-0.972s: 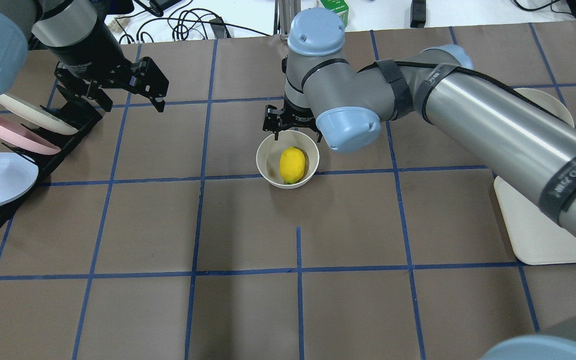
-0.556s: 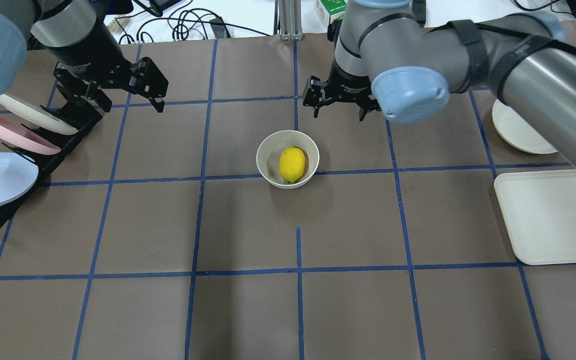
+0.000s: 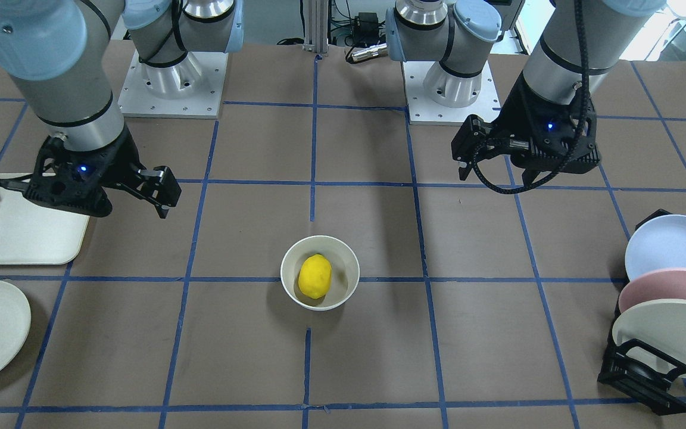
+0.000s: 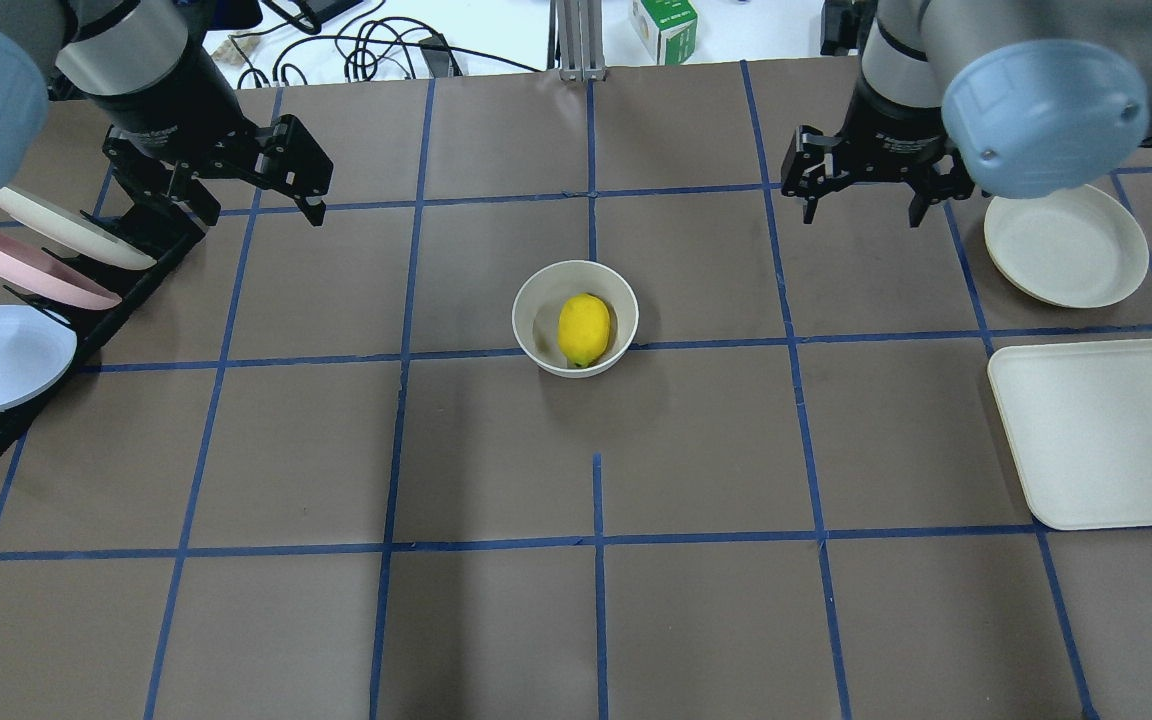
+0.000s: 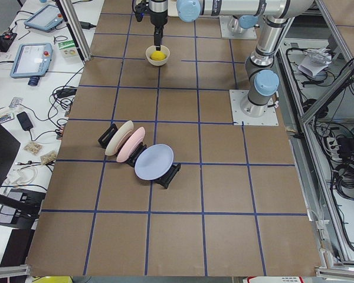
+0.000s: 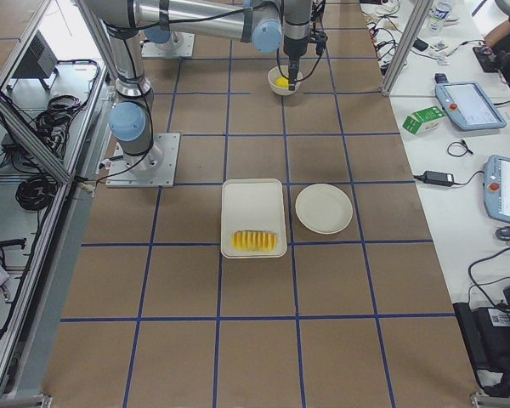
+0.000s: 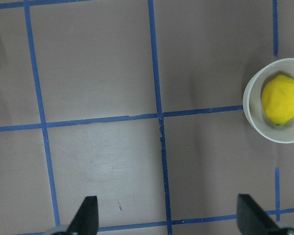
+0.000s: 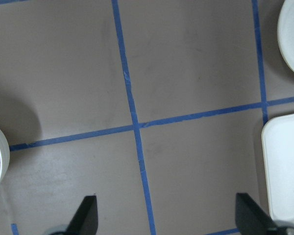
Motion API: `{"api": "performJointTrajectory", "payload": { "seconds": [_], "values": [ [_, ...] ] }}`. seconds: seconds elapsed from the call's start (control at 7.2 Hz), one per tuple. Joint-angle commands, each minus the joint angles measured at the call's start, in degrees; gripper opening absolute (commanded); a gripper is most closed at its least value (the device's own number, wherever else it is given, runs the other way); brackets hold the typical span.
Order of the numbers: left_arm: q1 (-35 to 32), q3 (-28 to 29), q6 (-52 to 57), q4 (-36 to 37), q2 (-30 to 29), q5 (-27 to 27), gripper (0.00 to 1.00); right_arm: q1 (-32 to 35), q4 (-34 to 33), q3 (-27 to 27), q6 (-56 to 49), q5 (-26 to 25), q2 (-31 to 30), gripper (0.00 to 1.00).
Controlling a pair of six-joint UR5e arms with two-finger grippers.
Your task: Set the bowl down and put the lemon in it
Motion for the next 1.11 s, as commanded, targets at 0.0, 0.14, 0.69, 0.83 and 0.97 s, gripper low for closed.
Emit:
{"api": "performJointTrajectory", "payload": {
  "seconds": [0.0,0.14,0.69,0.83,0.97],
  "values": [
    [0.2,0.4,0.0,-0.5,-0.1,0.0,1.0,-0.7,4.5,0.0,-0.8,0.1,-5.4,1.0],
    [0.2,0.2,0.0,-0.6,-0.1,0.0,1.0,-0.5,5.1,0.0,-0.8,4.0,-7.7,1.0],
    [0.2,0.1,0.0,-0.5,-0.1,0.0,1.0,-0.2,6.4,0.1,-0.7,6.6,-8.0,1.0],
    [0.2,0.1,0.0,-0.1,-0.1,-0.2,1.0,-0.2,6.5,0.1,-0.3,7.0,-8.1,1.0],
    [0.2,0.0,0.0,0.0,-0.2,-0.2,1.0,-0.2,6.4,0.1,-0.3,6.9,-7.8,1.0]
  ]
}}
